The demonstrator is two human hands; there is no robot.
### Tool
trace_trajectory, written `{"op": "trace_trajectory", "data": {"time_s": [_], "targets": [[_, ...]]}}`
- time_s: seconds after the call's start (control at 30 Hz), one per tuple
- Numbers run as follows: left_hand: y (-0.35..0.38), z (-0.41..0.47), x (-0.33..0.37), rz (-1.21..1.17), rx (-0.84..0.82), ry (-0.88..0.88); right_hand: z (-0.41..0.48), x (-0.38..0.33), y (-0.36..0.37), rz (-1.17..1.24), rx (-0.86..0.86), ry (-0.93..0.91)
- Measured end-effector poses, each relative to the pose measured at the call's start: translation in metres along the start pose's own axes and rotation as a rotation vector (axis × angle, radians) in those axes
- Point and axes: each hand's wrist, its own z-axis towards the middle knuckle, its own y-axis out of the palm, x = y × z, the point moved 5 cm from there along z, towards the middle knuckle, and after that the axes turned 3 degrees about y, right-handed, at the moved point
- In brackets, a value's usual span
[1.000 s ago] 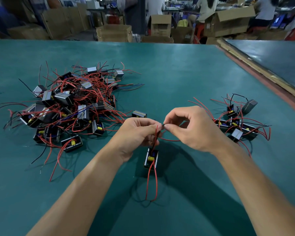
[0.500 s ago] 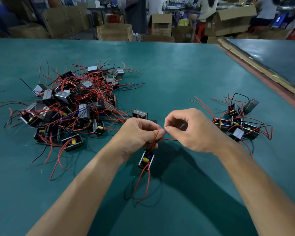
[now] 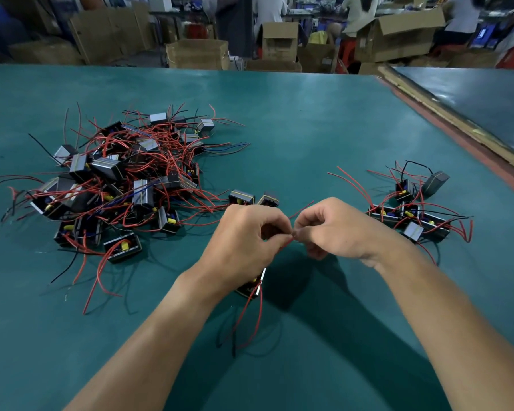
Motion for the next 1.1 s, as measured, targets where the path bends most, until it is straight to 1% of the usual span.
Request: {"op": "trace_trajectory", "data": {"time_s": [0.07, 0.17, 0.27, 0.37, 0.5, 0.67, 0.8, 0.97, 1.1], "targets": [[0.000, -0.001, -0.003, -0.010, -0.018, -0.055, 0.000, -0.002, 0.001, 0.017, 0.004, -0.021], [-0.001, 0.000, -0.008, -0.072, -0.028, -0.172, -0.002, -0.011, -0.004, -0.082, 0.069, -0.189], [-0.001, 0.001, -0.015, -0.260, -0.034, -0.336, -0.007, -0.017, -0.008, -0.148, 0.123, -0.325], [0.000, -0.001, -0.017, -0.428, -0.047, -0.422, -0.008, -0.019, -0.009, -0.181, 0.177, -0.387], [0.000, -0.001, -0.017, -0.492, -0.046, -0.437, -0.008, -0.020, -0.009, -0.216, 0.189, -0.416], [0.000, -0.002, -0.020, -0.597, -0.041, -0.486, -0.009, -0.022, -0.011, -0.160, 0.243, -0.457], [-0.001, -0.002, -0.020, -0.640, -0.041, -0.499, -0.009, -0.021, -0.011, -0.175, 0.253, -0.459], [-0.002, -0.001, -0.017, -0.555, -0.005, -0.426, -0.008, -0.020, -0.006, -0.199, 0.184, -0.402], [-0.004, 0.001, -0.013, -0.478, 0.042, -0.319, -0.006, -0.019, -0.005, -0.078, 0.126, -0.314]]}}
